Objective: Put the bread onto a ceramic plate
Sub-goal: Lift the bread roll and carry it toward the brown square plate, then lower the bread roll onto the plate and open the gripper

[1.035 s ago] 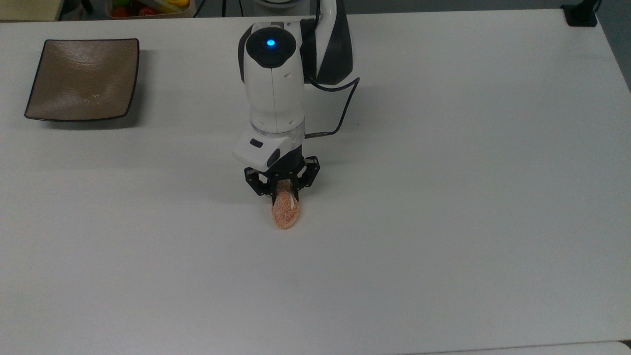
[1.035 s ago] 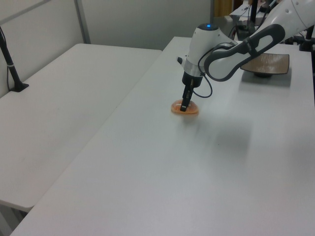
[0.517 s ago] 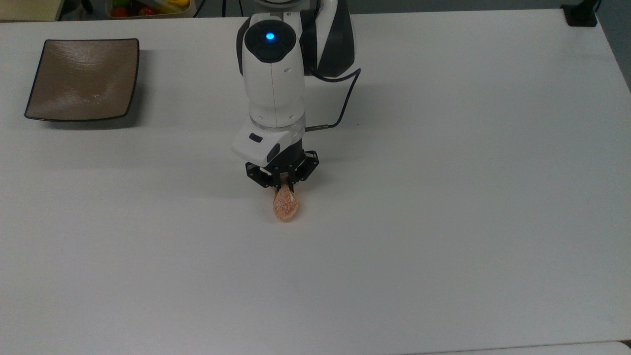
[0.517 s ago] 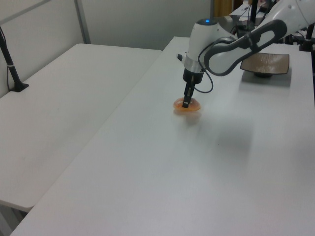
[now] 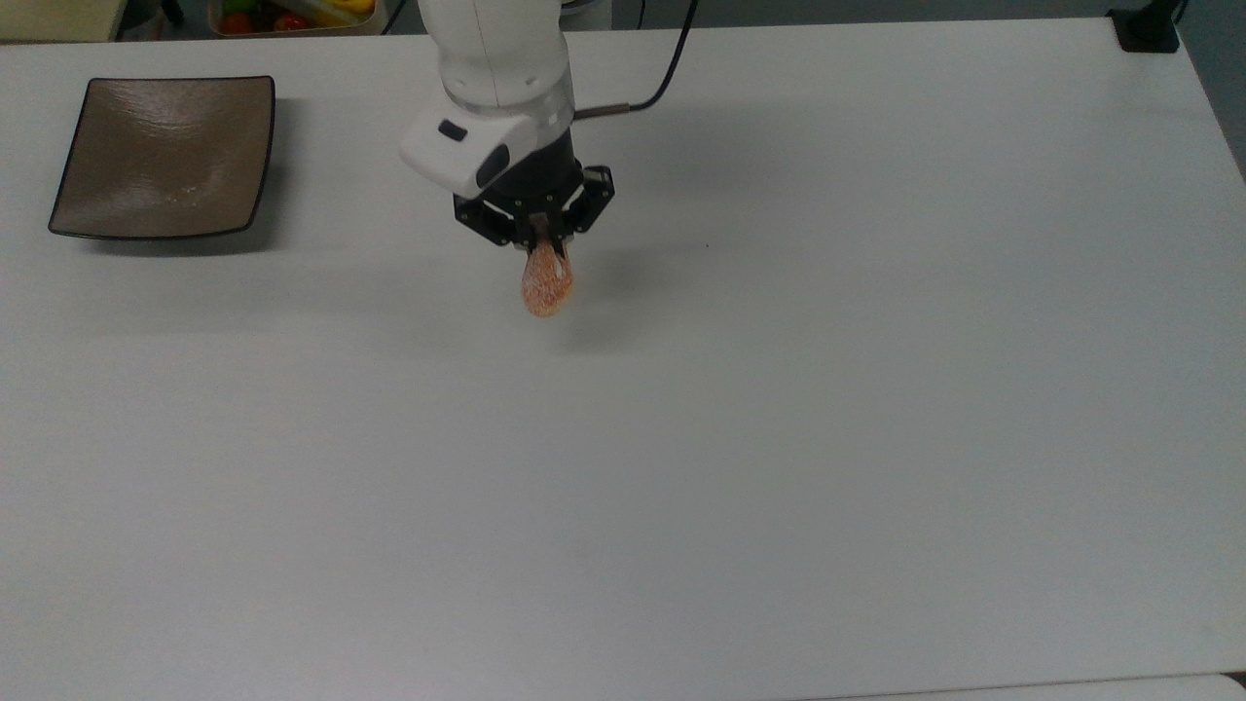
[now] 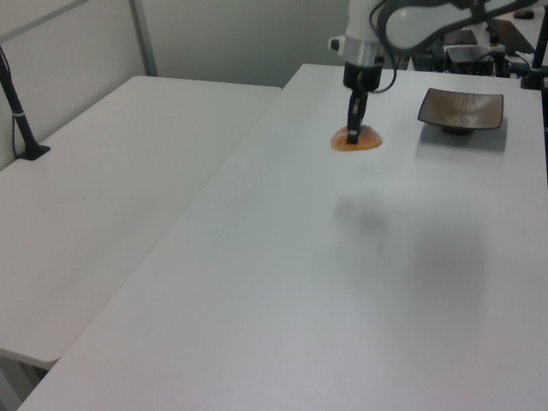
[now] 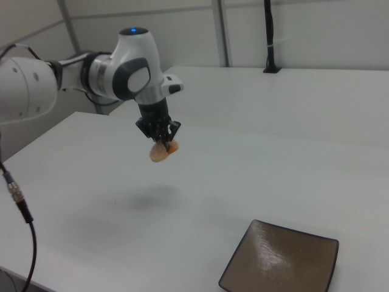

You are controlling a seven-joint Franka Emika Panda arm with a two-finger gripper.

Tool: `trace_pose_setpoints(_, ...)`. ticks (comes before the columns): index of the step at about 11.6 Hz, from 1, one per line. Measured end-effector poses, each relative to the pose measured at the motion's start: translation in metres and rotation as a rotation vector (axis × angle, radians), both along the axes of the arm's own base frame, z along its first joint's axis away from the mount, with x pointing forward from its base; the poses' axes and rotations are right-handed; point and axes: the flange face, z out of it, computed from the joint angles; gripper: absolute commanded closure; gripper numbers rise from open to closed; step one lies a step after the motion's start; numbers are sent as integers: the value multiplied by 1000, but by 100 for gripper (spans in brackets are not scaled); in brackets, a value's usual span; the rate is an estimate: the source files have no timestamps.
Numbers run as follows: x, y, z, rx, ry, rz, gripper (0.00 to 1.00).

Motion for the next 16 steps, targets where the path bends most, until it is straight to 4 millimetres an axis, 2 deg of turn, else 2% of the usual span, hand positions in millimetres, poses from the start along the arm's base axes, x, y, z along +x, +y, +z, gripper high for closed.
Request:
trace_pose_setpoints(3,-41,-38,63,49,57,-73,91)
trace_pose_setpoints(7,-82,-98,91,64,49,-147,91)
trace_pose_setpoints(11,-111,-182,102,57,34,-49,91)
trace_pose_setpoints(14,-123,-235,94,50,28,25,90)
trace_pose_setpoints(16,-130,-276,80,41,18,96,90)
